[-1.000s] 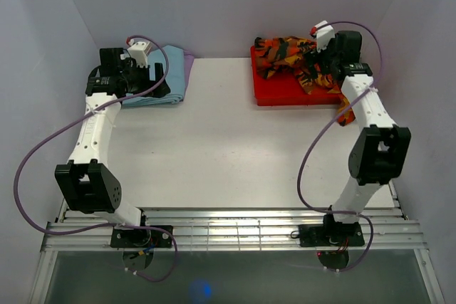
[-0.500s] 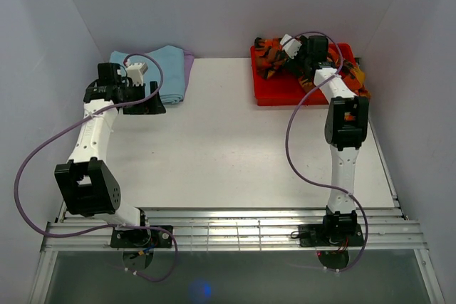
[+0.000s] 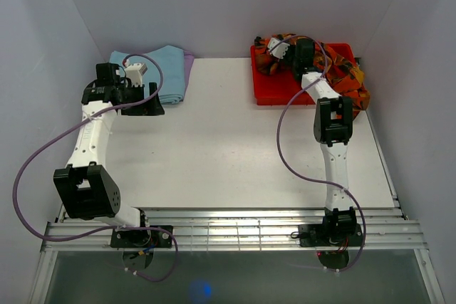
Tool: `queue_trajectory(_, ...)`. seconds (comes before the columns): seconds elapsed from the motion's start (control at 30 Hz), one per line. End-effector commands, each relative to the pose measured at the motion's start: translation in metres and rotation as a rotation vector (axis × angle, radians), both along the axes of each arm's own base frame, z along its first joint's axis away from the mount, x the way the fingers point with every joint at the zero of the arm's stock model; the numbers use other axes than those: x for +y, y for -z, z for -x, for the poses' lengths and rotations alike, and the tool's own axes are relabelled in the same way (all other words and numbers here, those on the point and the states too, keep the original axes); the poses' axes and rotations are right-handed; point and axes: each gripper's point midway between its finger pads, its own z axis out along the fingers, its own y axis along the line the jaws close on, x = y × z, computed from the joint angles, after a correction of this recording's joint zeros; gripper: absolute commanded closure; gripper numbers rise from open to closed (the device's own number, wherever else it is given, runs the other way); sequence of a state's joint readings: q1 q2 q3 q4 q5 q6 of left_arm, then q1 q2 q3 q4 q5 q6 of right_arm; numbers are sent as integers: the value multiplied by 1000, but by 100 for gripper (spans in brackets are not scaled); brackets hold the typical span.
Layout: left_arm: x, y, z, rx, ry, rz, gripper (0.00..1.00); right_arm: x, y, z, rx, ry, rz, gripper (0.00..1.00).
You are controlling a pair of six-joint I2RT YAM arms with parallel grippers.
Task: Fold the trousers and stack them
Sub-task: Grab the trousers from the pile
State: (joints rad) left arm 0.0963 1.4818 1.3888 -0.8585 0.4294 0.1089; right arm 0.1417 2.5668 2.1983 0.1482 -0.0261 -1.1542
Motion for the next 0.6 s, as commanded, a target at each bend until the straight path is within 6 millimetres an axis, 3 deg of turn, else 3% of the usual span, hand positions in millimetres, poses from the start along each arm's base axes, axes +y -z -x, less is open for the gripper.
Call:
queue_trajectory(0.0,0,-25,-5,-63,12,-3,2,-8,-69,-11,-193,28,-13,83)
queue_trajectory(0.03,-1,-25,-6,-64,13,1,2,-8,-76,-9,-196,30,-28,88)
queue_trajectory(0.07,-1,-25,-6,-62,13,4,2,-8,-96,-3,-216,31,-44,92)
queue_trajectory(0.13,-3,-26,-6,-66,17,14,2,-9,-122,6,-251,33,-78,92)
queue_trajectory(0.2,-3,-27,-9,-80,11,14,2,-10,-163,22,-299,36,-107,92)
queue_trajectory(0.23,-3,-27,-9,-81,7,17,2,-11,-197,33,-339,38,-154,92)
queue_trajectory(0.3,-3,-28,-13,-97,5,20,2,-13,-229,45,-372,40,-195,92)
queue_trajectory(0.4,-2,-28,-19,-124,-14,24,2,-18,-316,98,-470,32,-307,92)
queue_trajectory(0.47,0,-28,-25,-140,-45,38,2,-23,-394,154,-571,12,-397,92)
queue_trajectory(0.57,0,-34,-33,-159,-88,73,2,-25,-458,216,-657,-35,-476,92)
